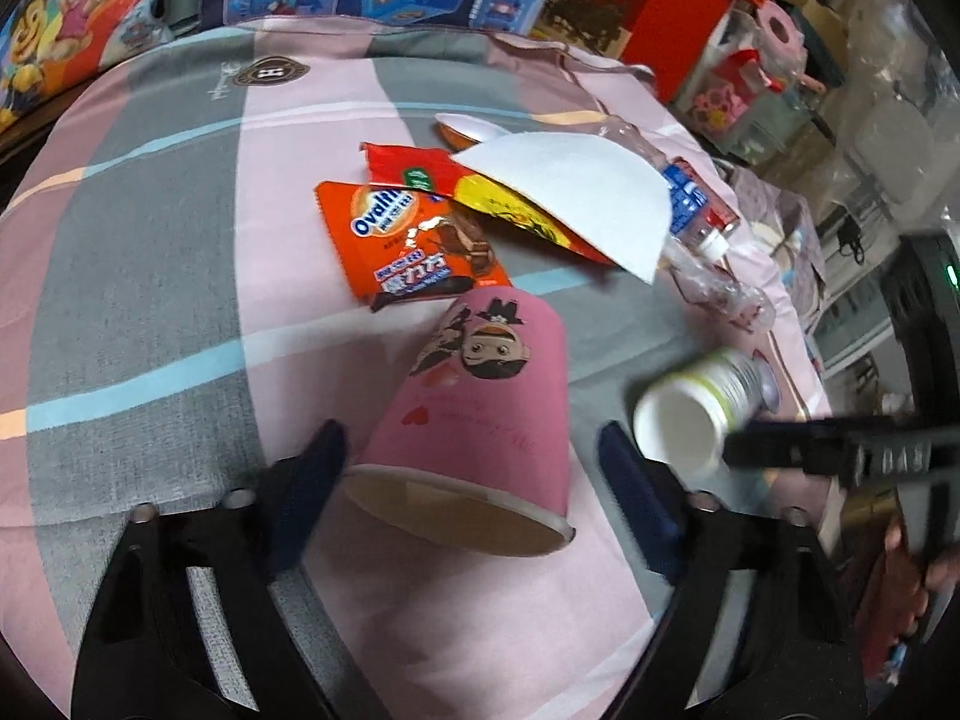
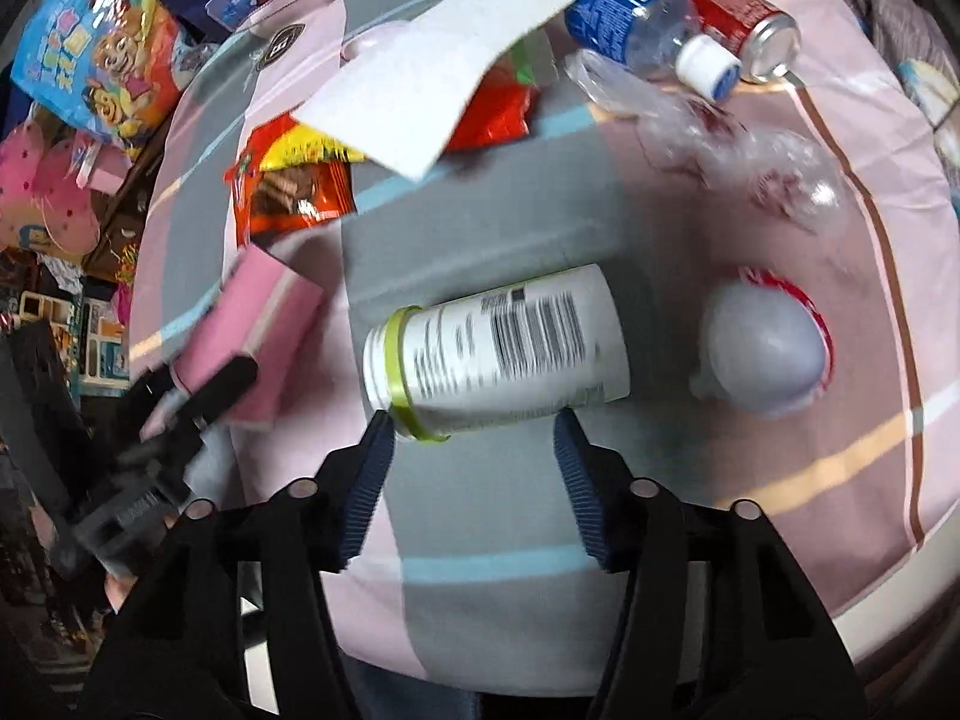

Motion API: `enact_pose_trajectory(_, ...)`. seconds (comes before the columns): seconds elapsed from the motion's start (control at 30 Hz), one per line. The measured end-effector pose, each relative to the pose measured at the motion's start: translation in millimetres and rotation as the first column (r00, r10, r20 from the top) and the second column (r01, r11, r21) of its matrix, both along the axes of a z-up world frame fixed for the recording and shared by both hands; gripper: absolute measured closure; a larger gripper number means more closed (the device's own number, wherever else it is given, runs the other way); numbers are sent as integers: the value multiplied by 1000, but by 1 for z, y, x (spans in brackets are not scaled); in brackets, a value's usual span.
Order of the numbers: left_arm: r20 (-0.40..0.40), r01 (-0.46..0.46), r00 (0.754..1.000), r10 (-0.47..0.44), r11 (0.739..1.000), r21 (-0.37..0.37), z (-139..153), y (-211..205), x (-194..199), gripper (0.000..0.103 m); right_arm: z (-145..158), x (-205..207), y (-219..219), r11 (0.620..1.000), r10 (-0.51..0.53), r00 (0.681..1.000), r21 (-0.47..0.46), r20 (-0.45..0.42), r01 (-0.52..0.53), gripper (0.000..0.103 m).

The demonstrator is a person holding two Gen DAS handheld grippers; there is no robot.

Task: Collect trash
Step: 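Grasp the pink paper cup with the left tool while the right tool grasps the pill bottle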

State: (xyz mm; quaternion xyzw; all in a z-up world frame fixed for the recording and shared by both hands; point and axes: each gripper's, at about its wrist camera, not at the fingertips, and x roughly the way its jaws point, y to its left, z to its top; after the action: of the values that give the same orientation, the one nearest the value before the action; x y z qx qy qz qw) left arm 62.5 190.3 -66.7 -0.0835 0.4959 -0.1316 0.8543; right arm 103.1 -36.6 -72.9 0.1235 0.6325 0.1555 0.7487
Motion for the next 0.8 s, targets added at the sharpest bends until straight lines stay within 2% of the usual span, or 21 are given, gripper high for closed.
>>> enact_pose_trajectory(0.03, -2, 11, 1000, -11, 1000, -3, 0, -1, 0, 31, 0, 3, 0, 1000, -3, 1000, 6, -2, 3, 39)
enact_pose_trajectory(0.07, -3, 19, 1000, -19, 1000, -3, 0, -2, 0, 31, 1, 7, 2, 1000, -8, 1000, 13, -2, 8, 35)
enact_pose_trajectory(0.17, -7, 46, 999, -46, 999, 8, 0, -6, 0, 31, 5, 15, 1, 1000, -19, 1000, 24, -4, 20, 32)
enact_pose_trajectory(0.3, -16, 66, 998, -66, 997, 33, -2, -12, 5, 30, 14, 20, 1, 1000, -18, 999, -24, 43, 19, 29)
enact_pose_trajectory(0.47, -53, 78, 996, -74, 994, 77, -15, -25, 16, 30, 4, 24, -5, 999, -38, 999, -12, 8, 38, 29)
enact_pose_trajectory(0.53, -45, 82, 996, -78, 993, 89, -16, -26, 15, 34, 1, 27, -4, 999, -43, 999, 0, -6, 43, 29)
enact_pose_trajectory(0.6, -24, 76, 997, -74, 992, 96, -10, -24, 12, 39, 1, 30, -2, 999, -37, 999, 8, -6, 37, 29)
enact_pose_trajectory(0.7, 8, 65, 998, -65, 996, 63, 6, -19, 18, 39, 4, 32, -5, 999, -40, 999, 18, -4, 40, 29)
enact_pose_trajectory(0.8, 27, 92, 995, -93, 994, 55, 16, -27, 29, 39, 6, 33, -14, 998, -61, 998, 34, -3, 61, 29)
